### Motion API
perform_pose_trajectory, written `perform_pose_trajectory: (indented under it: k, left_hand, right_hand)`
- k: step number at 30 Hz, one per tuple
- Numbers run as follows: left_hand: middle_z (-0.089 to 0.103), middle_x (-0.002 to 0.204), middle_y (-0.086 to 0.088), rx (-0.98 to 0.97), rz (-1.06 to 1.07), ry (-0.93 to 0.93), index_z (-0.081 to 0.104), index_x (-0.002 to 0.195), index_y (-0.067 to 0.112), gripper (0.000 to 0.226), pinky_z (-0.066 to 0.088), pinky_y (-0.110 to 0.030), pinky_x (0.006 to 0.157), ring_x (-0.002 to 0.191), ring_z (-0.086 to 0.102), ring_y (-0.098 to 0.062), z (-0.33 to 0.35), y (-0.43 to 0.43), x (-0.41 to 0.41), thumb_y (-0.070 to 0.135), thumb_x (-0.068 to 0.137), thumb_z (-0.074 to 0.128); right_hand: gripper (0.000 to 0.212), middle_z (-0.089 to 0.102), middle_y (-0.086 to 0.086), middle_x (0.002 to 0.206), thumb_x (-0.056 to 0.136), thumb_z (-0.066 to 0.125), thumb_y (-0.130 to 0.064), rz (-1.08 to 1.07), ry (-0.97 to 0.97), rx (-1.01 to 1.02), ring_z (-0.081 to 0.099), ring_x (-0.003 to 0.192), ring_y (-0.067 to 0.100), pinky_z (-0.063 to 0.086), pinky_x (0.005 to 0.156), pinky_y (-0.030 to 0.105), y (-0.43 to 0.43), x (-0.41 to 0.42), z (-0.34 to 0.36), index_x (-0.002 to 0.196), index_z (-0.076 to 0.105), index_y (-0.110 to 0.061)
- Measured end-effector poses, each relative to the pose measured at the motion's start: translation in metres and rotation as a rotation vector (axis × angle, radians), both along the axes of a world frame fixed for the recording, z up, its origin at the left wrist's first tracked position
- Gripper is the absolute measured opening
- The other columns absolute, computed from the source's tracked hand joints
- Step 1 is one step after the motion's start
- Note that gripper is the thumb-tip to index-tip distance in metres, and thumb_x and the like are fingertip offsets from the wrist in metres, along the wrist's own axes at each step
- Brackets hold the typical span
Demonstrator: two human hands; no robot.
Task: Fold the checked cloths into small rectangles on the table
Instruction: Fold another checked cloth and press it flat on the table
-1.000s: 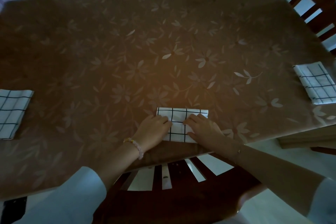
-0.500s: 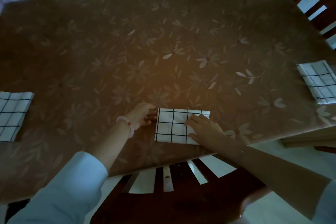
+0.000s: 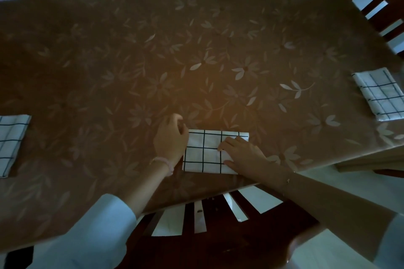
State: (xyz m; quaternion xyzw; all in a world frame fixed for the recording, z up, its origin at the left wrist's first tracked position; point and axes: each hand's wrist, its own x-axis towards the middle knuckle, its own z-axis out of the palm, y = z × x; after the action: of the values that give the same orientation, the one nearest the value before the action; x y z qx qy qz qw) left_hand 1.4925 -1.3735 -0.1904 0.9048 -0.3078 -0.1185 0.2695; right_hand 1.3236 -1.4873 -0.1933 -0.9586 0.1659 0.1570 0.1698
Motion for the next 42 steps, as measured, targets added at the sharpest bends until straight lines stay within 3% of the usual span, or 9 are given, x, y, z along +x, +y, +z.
perform_pose_trajectory:
  k: [4,7,11,16,20,24,31,37,42]
  left_hand:
    - [0.067,0.096,-0.005,-0.060,-0.704,-0.371,0.070,0.095,0.007,0.022,0.055,-0.034,0.073,0.089,0.064,-0.025,-0.018,0.006,-0.009,-0.002,0.077,0.062]
    - [0.057,0.130,-0.013,0.087,-0.916,-0.277,0.060,0.121,0.001,0.038,0.040,-0.036,0.102,0.120,0.055,-0.027,-0.030,0.011,-0.011,0.017,0.086,0.056]
    - [-0.024,0.145,0.004,0.496,-1.017,-0.204,-0.008,0.147,0.010,0.079,-0.011,-0.024,0.111,0.143,-0.014,-0.013,-0.030,0.015,-0.001,0.051,0.095,0.035]
    - [-0.023,0.153,-0.002,0.566,-1.034,-0.250,-0.016,0.145,0.009,0.090,-0.008,-0.026,0.114,0.143,-0.016,-0.016,-0.025,0.009,-0.001,0.058,0.091,0.036]
    - [-0.020,0.155,-0.005,0.590,-1.043,-0.276,-0.015,0.146,0.007,0.091,-0.005,-0.028,0.116,0.143,-0.015,-0.017,-0.022,0.006,0.000,0.058,0.090,0.035]
    - [-0.023,0.153,-0.006,0.569,-1.064,-0.263,-0.018,0.144,0.008,0.091,-0.011,-0.028,0.115,0.141,-0.020,-0.016,-0.024,0.010,0.003,0.061,0.089,0.032]
    - [-0.030,0.149,-0.003,0.574,-1.100,-0.342,-0.037,0.136,0.014,0.106,-0.021,-0.034,0.112,0.140,-0.024,-0.016,-0.030,0.026,0.033,0.084,0.060,-0.013]
    - [-0.026,0.150,0.004,0.568,-1.088,-0.210,-0.018,0.145,0.017,0.112,-0.021,-0.036,0.112,0.140,-0.020,-0.008,-0.021,0.028,0.037,0.086,0.063,0.012]
    - [0.030,0.149,0.008,0.349,-0.859,-0.074,0.032,0.143,0.022,0.068,0.016,-0.033,0.114,0.138,0.025,-0.012,0.002,0.007,0.034,0.055,0.087,0.049]
  right_hand:
    - [0.038,0.047,-0.003,0.127,0.090,0.055,-0.029,-0.012,0.002,0.004,0.047,0.112,0.018,0.048,0.083,0.033,0.001,-0.001,0.002,0.127,0.047,-0.024]
    - [0.038,0.047,-0.002,0.127,0.090,0.055,-0.030,-0.007,0.003,-0.015,0.047,0.113,0.019,0.049,0.084,0.034,0.002,0.000,0.001,0.127,0.047,-0.023]
    - [0.039,0.046,-0.001,0.127,0.091,0.054,-0.031,0.000,0.011,-0.031,0.046,0.113,0.019,0.049,0.085,0.033,0.003,-0.002,0.000,0.128,0.046,-0.023]
    - [0.046,0.043,-0.001,0.133,0.089,0.057,-0.033,-0.023,-0.041,-0.060,0.042,0.122,0.018,0.043,0.093,0.032,0.004,0.005,0.006,0.132,0.043,-0.022]
    - [0.085,0.013,0.006,0.156,0.086,0.059,-0.047,-0.005,-0.031,-0.017,0.012,0.144,0.021,0.012,0.116,0.034,0.005,0.008,0.004,0.149,0.016,-0.010]
    - [0.099,-0.021,0.007,0.154,0.084,0.033,-0.069,0.099,0.121,-0.058,-0.019,0.142,0.019,-0.004,0.119,0.041,0.000,0.005,-0.014,0.146,-0.013,-0.008]
    - [0.108,-0.022,0.005,0.150,0.065,-0.006,-0.087,0.067,0.106,-0.109,-0.020,0.139,0.021,-0.009,0.114,0.039,-0.020,-0.027,-0.029,0.141,-0.018,-0.012]
    - [0.115,-0.028,0.004,0.149,0.055,-0.016,-0.090,0.047,0.140,-0.085,-0.023,0.139,0.020,-0.012,0.111,0.039,-0.028,-0.035,-0.031,0.139,-0.025,-0.013]
    - [0.115,-0.031,0.000,0.145,0.055,0.003,-0.090,0.013,0.166,-0.067,-0.026,0.135,0.015,-0.009,0.112,0.042,-0.027,-0.031,-0.027,0.136,-0.027,-0.015]
